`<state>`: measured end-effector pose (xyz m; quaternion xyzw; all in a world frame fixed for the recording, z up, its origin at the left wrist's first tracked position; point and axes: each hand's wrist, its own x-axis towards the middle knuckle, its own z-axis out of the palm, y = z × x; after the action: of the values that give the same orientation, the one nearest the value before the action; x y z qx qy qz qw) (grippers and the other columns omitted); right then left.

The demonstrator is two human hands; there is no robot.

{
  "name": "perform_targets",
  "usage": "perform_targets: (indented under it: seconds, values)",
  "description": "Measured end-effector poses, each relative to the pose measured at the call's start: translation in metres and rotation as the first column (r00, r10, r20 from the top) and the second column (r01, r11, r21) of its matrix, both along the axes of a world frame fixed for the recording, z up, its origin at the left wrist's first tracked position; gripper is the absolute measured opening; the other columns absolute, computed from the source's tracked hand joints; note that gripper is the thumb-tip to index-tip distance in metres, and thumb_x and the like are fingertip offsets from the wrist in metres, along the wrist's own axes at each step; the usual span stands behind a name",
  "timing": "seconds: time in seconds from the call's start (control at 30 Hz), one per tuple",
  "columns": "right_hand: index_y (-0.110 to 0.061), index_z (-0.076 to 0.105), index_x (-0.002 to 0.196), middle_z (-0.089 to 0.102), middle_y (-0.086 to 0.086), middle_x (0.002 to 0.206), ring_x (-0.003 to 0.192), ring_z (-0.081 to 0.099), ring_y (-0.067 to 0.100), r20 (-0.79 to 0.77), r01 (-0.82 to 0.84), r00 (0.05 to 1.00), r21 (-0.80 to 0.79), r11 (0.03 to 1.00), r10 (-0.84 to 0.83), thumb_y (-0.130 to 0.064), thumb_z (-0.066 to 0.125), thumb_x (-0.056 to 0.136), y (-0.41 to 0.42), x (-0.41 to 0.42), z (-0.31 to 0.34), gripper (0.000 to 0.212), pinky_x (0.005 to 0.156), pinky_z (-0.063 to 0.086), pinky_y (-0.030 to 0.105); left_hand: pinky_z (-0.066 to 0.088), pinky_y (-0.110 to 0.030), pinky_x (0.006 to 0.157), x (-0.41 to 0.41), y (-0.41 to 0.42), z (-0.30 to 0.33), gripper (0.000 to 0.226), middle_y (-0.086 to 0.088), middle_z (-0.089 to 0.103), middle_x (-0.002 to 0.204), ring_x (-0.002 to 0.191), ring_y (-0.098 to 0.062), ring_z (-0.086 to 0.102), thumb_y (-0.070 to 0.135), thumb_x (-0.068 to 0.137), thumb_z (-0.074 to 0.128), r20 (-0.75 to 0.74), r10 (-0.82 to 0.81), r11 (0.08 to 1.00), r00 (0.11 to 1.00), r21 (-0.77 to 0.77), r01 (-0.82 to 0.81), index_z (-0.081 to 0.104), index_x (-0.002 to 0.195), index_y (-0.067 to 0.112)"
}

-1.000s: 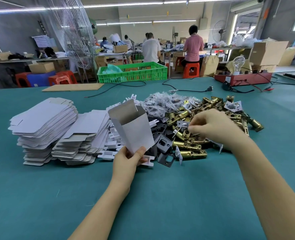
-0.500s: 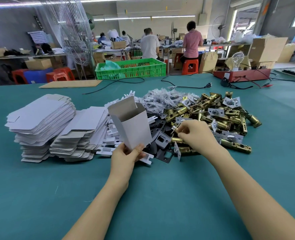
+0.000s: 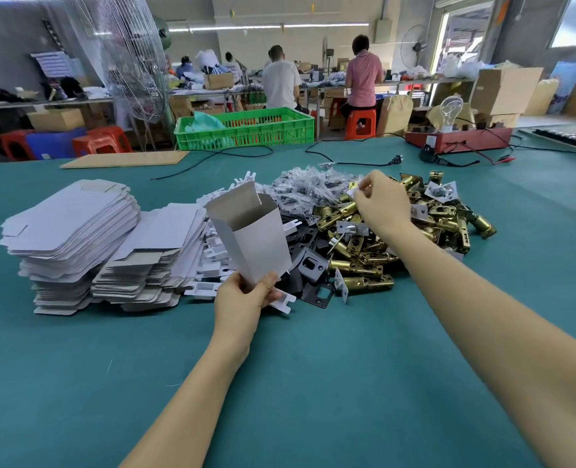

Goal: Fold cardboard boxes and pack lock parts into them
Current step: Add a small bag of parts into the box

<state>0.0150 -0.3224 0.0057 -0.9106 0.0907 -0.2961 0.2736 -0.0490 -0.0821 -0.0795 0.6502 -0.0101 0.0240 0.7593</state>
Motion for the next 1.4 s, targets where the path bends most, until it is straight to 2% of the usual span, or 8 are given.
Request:
perform_targets:
  seconds: [0.27,0.5,0.77,0.9,1.0,1.13,1.23,1.4]
  values:
    - [-0.019,0.068,0.106,0.062,0.012,0.112,0.116,0.045,0.035,-0.190,-0.046,0.980,-0.480,0.876,-0.053,-0.025,0.046,0.097,0.019,0.055,-0.016,0.024,0.096,0.038,0.048,0.057,-0.018,0.069,-0.002,0.001,0.001,0.011,0.004,0.072,0.066,0.067,-0.016,0.073,0.009,0.088,0.070,-0.010,0.006,1.000,1.000,0.024,-0.006,0.063,0.097,0.011]
    - [-0.021,0.060,0.110,0.060,0.013,0.113,0.116,0.045,0.038,-0.141,-0.006,0.986,-0.570,0.822,-0.091,-0.023,0.051,0.093,0.026,0.059,-0.026,0.019,0.098,0.034,0.052,0.055,-0.020,0.063,-0.004,0.000,0.003,0.019,-0.002,0.072,0.082,0.070,-0.020,0.071,0.006,0.085,0.074,0.049,-0.017,0.992,0.999,0.124,0.011,0.068,0.094,0.021]
    - [-0.020,0.069,0.087,0.065,0.005,0.097,0.127,0.038,0.032,-0.239,0.132,0.949,-0.300,0.945,-0.208,-0.016,0.054,0.092,0.031,0.062,-0.018,0.016,0.096,0.032,0.048,0.052,-0.018,0.055,-0.008,-0.003,0.006,0.028,-0.014,0.070,0.096,0.065,-0.009,0.069,-0.006,0.080,0.074,0.115,-0.102,0.984,0.988,0.159,0.083,0.070,0.103,0.009]
    - [-0.016,0.064,0.098,0.063,0.004,0.095,0.112,0.046,0.028,-0.025,0.162,0.986,-0.089,0.983,-0.165,-0.019,0.044,0.099,0.031,0.052,-0.015,0.020,0.090,0.035,0.041,0.053,-0.021,0.056,-0.005,-0.002,0.004,0.027,-0.012,0.072,0.090,0.066,-0.012,0.070,-0.006,0.081,0.073,0.124,-0.122,0.983,0.985,0.151,0.103,0.070,0.103,0.010]
    - [-0.007,0.054,0.101,0.056,0.006,0.079,0.086,0.052,0.028,0.162,0.070,0.983,0.079,0.994,-0.082,-0.019,0.038,0.102,0.027,0.029,-0.005,0.020,0.065,0.035,0.034,0.055,-0.024,0.059,-0.005,-0.002,0.003,0.027,-0.006,0.075,0.089,0.074,-0.014,0.071,-0.004,0.081,0.074,0.121,-0.119,0.977,0.986,0.194,0.094,0.071,0.101,0.014]
    - [-0.011,0.043,0.098,0.056,0.007,0.079,0.063,0.066,0.022,0.219,-0.110,0.976,0.419,0.901,0.018,-0.019,0.033,0.104,0.020,-0.019,0.014,0.015,0.056,0.053,0.044,0.055,-0.023,0.059,-0.008,-0.001,0.005,0.020,-0.003,0.074,0.078,0.067,-0.014,0.070,0.001,0.083,0.073,0.092,-0.119,0.975,0.989,0.201,0.098,0.070,0.096,0.016]
    - [-0.015,0.045,0.098,0.058,0.009,0.090,0.053,0.066,0.011,0.210,-0.216,0.971,0.592,0.776,0.110,-0.017,0.037,0.103,0.010,-0.059,0.027,0.010,0.049,0.054,0.025,0.057,-0.028,0.063,-0.008,0.000,0.005,0.017,-0.011,0.074,0.080,0.066,-0.018,0.069,0.005,0.082,0.075,0.053,-0.085,0.973,0.995,0.218,0.071,0.069,0.096,0.012]
    - [-0.013,0.057,0.097,0.066,0.013,0.083,0.063,0.068,0.013,0.154,-0.406,0.905,0.594,0.695,0.396,-0.005,0.054,0.096,-0.001,-0.110,0.064,0.009,0.058,0.054,0.020,0.057,-0.030,0.067,-0.006,0.000,0.004,0.013,-0.006,0.074,0.074,0.070,-0.023,0.071,0.009,0.082,0.075,0.029,-0.065,0.961,0.997,0.271,0.055,0.068,0.093,0.011]
